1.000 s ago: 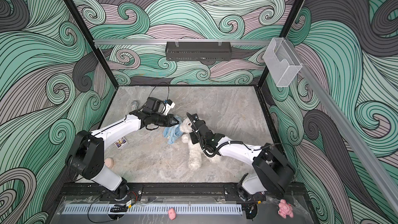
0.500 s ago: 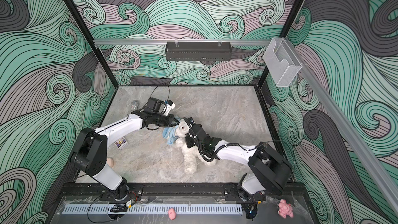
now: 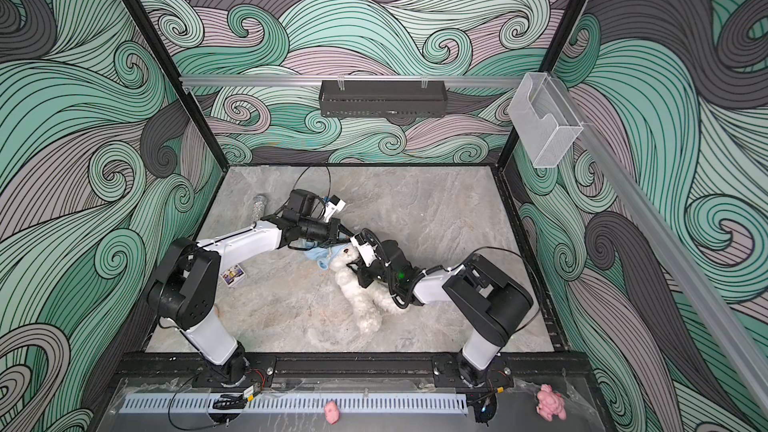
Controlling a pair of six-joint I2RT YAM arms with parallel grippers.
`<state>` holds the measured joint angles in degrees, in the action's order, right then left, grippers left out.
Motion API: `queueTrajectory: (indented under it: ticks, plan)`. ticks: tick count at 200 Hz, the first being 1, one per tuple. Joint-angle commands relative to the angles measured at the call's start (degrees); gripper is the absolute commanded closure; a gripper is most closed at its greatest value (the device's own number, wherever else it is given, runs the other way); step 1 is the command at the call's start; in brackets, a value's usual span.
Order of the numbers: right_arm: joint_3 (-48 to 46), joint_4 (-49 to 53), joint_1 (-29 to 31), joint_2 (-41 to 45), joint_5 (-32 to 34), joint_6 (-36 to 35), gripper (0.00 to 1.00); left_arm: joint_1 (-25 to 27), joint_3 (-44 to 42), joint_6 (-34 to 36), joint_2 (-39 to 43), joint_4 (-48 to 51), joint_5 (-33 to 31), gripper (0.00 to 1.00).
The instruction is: Dress the teddy bear
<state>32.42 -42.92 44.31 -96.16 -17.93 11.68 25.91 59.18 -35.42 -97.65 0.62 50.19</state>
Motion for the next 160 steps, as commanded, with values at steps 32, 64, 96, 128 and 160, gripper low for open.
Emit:
queueTrajectory:
  ticks: [32,64,96,128,160]
  plan:
    - [-0.96,-13.01,-2.89,-3.2,-3.42,7.03,0.9,3.35,-2.56,-8.67,3.52,-9.99,5.64,1.0]
    - [0.82,-10.28,-3.27,-4.01,-1.95,10.45,0.9,4.11,-4.51,-7.09,4.7,-8.96,5.31,1.0]
    - [0.8,-14.78,-3.27,-4.79,-2.72,13.54,0.9,4.7,-3.31,-1.17,3.34,-1.28,1.96,0.87]
    - [-1.0,-18.3,-3.27,-5.09,-2.84,13.68,0.89,4.59,-1.21,4.1,3.21,5.05,-3.09,0.59]
    - [-2.8,-18.74,-3.36,-4.57,-3.46,11.56,0.89,4.26,1.71,8.85,6.74,10.97,-8.97,0.42]
